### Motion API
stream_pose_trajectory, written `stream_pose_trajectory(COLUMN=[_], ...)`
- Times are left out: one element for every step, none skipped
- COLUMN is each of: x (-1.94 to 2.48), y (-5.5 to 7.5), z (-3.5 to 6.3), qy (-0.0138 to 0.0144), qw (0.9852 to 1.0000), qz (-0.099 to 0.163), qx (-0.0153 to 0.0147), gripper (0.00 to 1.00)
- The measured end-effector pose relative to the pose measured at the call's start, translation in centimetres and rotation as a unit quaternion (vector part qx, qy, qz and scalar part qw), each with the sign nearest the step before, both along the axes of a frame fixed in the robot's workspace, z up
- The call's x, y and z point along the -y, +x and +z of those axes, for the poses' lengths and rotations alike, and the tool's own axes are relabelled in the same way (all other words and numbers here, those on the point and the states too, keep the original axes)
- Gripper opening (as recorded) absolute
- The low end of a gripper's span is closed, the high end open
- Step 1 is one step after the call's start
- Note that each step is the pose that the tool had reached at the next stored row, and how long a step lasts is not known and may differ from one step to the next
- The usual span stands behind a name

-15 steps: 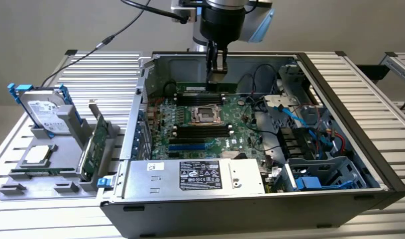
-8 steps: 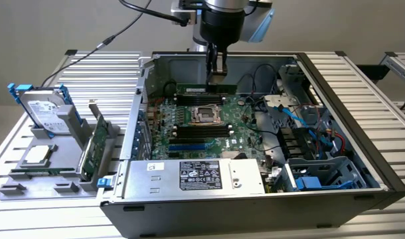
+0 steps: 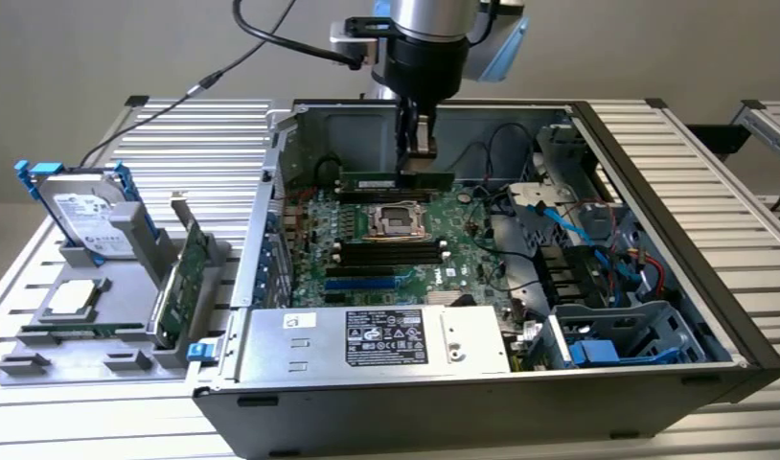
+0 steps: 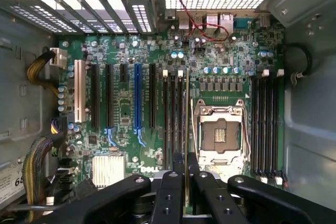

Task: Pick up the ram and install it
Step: 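Insert the ram into the slot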

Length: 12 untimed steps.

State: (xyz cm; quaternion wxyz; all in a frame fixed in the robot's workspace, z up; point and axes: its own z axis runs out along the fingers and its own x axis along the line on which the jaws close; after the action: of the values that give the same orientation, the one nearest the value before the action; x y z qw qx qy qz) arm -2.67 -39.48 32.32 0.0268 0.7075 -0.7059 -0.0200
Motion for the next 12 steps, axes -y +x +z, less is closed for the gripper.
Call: stream_pose_trajectory(x=[0.03,0.07,0.12,0.16,0.18,0.19,0.22,0.26,0.32,0.40,0.49,0.62], y=[0.0,0.0,0.0,0.0,0.0,0.0,0.0,0.0,0.0,0.0,-0.1,-0.1], z=[-0.18,-0.37,-0.55,-0.73,-0.91,-1.09,-1.27,-1.45,-1.63,-1.81,-2.00,-2.18], qy=[0.0001,0.0001,0.0001,0.0002,0.0001,0.0002,0.0002,0.0002,0.0001,0.0001,0.0002,0.0001], qw=[1.0000,1.0000,1.0000,1.0000,1.0000,1.0000,1.0000,0.9999,1.0000,0.9999,0.9999,1.0000], qz=[0.003,0.006,0.009,0.010,0.010,0.010,0.010,0.010,0.010,0.010,0.010,0.010], qx=[0.0000,0.0000,0.0000,0.0000,0.0000,0.0000,0.0000,0.0000,0.0000,0.0000,0.0000,0.0000], gripper=[0.14,0.14,0.14,0.14,0.14,0.14,0.14,0.14,0.14,0.14,0.14,0.14])
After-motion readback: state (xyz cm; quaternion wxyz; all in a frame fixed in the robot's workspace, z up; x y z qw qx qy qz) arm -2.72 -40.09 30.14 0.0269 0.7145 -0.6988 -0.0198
